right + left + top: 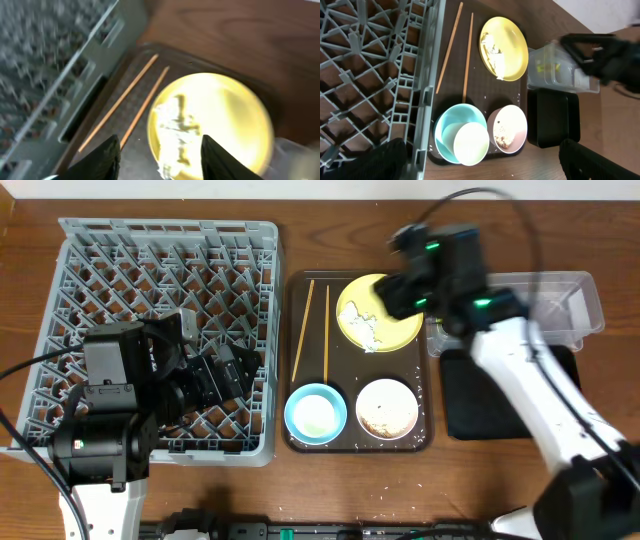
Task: Sort waste into correct bins and load items into the dishwasher
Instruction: 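Grasp the white tissue on the yellow plate with the right gripper, then drop the tissue into the clear bin with the right gripper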
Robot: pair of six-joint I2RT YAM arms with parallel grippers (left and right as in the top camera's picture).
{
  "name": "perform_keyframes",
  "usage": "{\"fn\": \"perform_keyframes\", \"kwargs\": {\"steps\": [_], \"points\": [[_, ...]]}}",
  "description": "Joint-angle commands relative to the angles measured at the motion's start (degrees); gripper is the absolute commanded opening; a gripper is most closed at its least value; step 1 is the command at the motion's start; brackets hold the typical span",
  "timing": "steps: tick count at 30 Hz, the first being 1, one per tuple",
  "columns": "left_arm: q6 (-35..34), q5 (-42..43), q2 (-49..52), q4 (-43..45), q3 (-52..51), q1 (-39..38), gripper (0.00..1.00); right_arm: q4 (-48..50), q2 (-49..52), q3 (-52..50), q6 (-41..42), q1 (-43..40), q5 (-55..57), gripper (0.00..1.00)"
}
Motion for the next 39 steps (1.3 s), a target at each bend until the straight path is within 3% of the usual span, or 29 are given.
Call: {"fn": "perform_keyframes", "kwargs": {"steps": [1, 4, 7, 9, 10, 11, 12, 13, 19, 22, 28, 31, 32, 33, 39], "points": [[0.13, 0.57, -0.07, -0.07, 1.09, 0.13, 0.98, 2.1, 8.52, -0.07, -5.33, 5.31, 9.9, 0.53], [0.13, 0.57, -0.07, -0.07, 1.09, 0.13, 0.98, 4.74, 14.56, -0.07, -2.58, 6.84, 14.82, 0.56], [0.13, 0.57, -0.07, -0.07, 1.09, 0.13, 0.98, 8.52, 20.87, -0.07, 0.15, 6.38, 16.06, 0.69], [0.13, 0.57, -0.07, -0.07, 1.09, 0.13, 0.98, 9.46, 23.08, -0.07, 0.22, 6.1, 16.11, 0.58], [0.13, 0.57, -0.07, -0.07, 1.09, 0.13, 0.98, 9.6, 24.02, -0.07, 0.74, 5.88, 16.06, 0.46], [0.13, 0.57, -0.07, -0.07, 1.09, 0.13, 0.98, 9.42, 24.24, -0.07, 1.79, 5.64, 16.09, 0.2], [0.13, 0.57, -0.07, -0.07, 1.09, 0.13, 0.98, 9.42, 24.24, -0.07, 2.58, 5.44, 16.09, 0.07], [0.13, 0.57, -0.07, -0.07, 1.09, 0.13, 0.98, 9.4, 23.91, 0.0, 3.8, 5.14, 16.06, 0.01], [0.13, 0.57, -0.07, -0.07, 1.09, 0.13, 0.98, 8.31, 13.99, 0.11, 19.17, 1.29, 15.5, 0.01], [0.13, 0.57, -0.07, -0.07, 1.09, 0.13, 0.98, 3.8, 5.38, 0.09, 33.79, -4.15, 19.23, 0.01], [0.13, 0.57, -0.07, -0.07, 1.09, 0.13, 0.98, -4.66, 2.8, 0.07, 43.82, -14.51, 25.88, 0.01], [0.13, 0.57, -0.07, -0.07, 1.09, 0.13, 0.98, -5.64, 6.23, 0.07, 44.06, -19.69, 26.32, 0.04], [0.13, 0.57, -0.07, -0.07, 1.09, 0.13, 0.98, -4.2, 6.73, 0.07, 40.37, -20.9, 24.15, 0.16], [0.13, 0.57, -0.07, -0.07, 1.09, 0.13, 0.98, -3.21, 6.32, 0.2, 32.26, -21.79, 19.21, 0.39], [0.13, 0.57, -0.07, -0.07, 1.09, 0.13, 0.98, -5.2, -4.09, 0.85, 22.67, -22.56, 7.37, 0.5]]}}
